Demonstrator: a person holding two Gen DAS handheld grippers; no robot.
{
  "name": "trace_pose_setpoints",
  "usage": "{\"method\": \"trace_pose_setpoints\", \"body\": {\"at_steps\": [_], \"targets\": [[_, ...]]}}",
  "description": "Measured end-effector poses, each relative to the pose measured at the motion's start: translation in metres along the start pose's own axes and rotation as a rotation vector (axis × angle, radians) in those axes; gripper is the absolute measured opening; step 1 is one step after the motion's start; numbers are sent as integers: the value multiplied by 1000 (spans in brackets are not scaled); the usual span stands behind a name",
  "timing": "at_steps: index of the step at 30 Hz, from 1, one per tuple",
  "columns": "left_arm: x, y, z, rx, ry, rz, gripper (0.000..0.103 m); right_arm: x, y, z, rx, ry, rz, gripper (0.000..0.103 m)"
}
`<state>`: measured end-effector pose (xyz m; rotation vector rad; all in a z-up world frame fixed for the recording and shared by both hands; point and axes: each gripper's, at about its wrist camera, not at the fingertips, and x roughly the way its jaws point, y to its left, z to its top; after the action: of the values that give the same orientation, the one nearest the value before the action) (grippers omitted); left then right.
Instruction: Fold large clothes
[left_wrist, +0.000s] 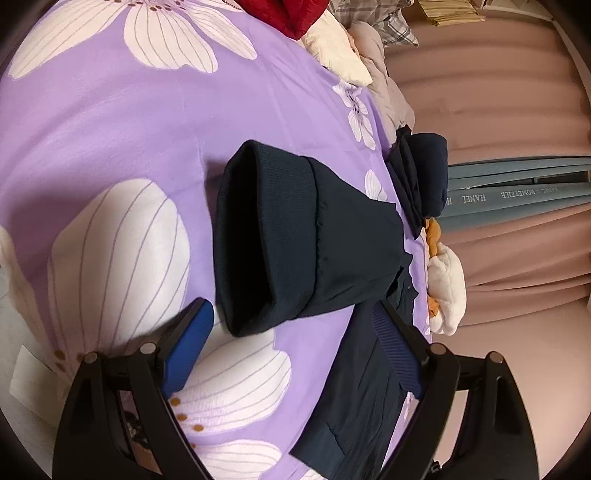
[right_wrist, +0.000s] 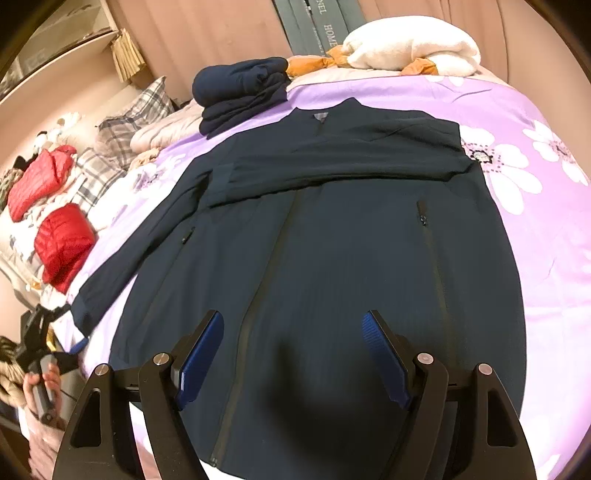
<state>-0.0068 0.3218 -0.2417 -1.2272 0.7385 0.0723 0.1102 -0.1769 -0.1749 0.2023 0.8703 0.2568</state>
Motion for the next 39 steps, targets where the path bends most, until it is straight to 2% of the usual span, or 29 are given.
{"method": "trace_pose_setpoints", "body": {"at_steps": [4,7,14,22,25,29,31,33,35,37,39], "targets": [[6,2,7,-7,-2,-18,89,4,1,2,5,6,-4,77],[11,0,13,-4,-5,-27,94,6,4,3,3,10,-2,77],[22,-11,22,40,-28,-16,98,13,14,1,-18,37,-2,77],[29,-17,24,66,-25,-13,98,22,29,2,-52,71,-3,77],[32,-19,26,76,-19,-20,94,27,39,3,-80,88,2,77],[35,-20,25,95,-20,4,80,31,52,3,-117,101,1,77],[36,-20,24,110,-16,39,66,32,57,4,-131,102,4,77],[37,-19,24,125,-7,90,43,33,64,5,-152,103,3,77],[38,-16,24,133,-3,114,30,35,71,5,-174,109,3,77],[37,-13,24,129,-4,106,28,37,78,4,-203,118,3,77],[36,-12,24,133,-7,108,21,39,85,3,-229,119,7,77]]}}
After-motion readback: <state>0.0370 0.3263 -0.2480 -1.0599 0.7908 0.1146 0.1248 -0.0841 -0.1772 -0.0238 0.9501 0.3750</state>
